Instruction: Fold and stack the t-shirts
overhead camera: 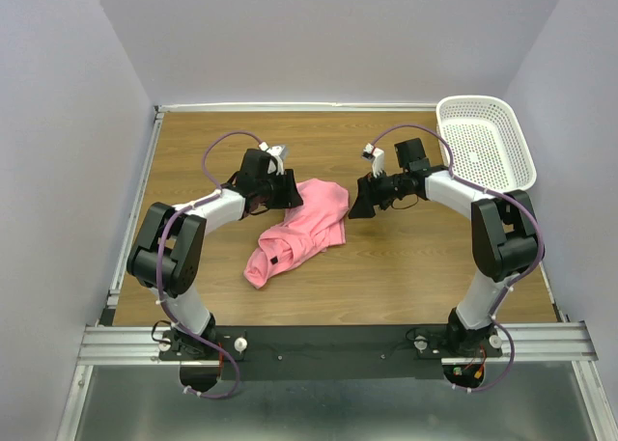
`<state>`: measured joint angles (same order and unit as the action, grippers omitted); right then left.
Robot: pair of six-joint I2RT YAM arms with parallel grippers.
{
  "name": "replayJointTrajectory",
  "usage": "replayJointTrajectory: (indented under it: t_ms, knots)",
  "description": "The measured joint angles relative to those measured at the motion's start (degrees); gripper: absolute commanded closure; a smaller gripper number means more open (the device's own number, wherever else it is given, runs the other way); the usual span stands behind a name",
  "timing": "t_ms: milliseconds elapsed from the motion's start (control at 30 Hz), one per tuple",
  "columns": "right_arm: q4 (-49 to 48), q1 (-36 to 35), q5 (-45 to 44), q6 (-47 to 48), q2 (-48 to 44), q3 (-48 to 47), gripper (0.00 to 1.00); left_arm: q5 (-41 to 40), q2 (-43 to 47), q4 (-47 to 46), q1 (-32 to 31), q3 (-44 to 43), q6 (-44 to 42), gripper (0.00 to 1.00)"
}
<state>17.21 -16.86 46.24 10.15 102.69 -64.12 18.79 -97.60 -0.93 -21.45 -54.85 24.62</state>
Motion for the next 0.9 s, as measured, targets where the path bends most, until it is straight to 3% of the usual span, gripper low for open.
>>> replayJointTrajectory:
  t_ms: [133,367,733,833,900]
  knots:
    - [0.0,0.0,0.5,0.0,0.0,0.0,0.14,0.2,-1.0,-0.2,0.0,0.0,0.0,0.50]
    - [0.0,0.1,1.0,0.3,-0.1,0.0,0.14,-2.7,-1.9,0.6,0.0,-0.2,-0.1,0.29]
    - [0.0,0.1,1.2,1.0,-0.1,0.0,0.14,-7.4,1.2,0.5,0.0,0.0,-0.2,0.31]
    - [0.0,0.1,1.2,1.3,-0.1,0.0,0.14,-7.1,0.4,0.1,0.0,0.3,-0.2,0.34]
    - [0.0,0.1,1.2,1.4,-0.1,0.0,0.14,-6.2,-0.2,-0.2,0.0,0.8,-0.2,0.42]
